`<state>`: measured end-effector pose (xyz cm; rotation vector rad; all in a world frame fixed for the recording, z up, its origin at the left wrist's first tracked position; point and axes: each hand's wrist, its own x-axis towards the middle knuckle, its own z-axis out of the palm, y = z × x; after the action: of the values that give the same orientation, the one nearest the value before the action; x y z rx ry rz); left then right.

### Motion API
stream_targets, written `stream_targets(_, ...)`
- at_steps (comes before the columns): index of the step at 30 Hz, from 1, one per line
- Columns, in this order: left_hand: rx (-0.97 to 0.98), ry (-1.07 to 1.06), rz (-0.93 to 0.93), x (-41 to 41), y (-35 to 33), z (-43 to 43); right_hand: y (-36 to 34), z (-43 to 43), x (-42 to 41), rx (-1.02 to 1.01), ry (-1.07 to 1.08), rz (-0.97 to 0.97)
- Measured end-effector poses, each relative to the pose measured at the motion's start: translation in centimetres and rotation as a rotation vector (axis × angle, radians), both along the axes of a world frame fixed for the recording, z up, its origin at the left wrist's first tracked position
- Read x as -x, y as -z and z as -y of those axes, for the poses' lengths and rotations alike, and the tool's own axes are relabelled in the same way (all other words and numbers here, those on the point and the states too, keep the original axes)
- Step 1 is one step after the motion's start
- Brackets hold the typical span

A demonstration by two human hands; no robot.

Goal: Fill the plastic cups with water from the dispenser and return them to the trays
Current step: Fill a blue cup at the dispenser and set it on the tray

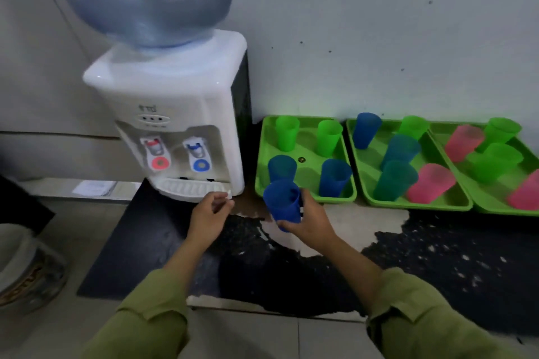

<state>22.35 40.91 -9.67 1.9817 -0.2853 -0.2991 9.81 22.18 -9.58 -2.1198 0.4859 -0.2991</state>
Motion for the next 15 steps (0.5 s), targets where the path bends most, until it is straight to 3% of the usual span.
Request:
stream_targets(7,0.022,-0.199,-0.059,-7.2,0.5,-6.8,1.1,-7.4,-7.5,0.049,-0.038,-0.051)
stream_targets(15,0.079,-0.124,0.022,-13.1,-0.4,-10.6,2.3,-15.6,-13.7,0.017,0.099,-0.092)
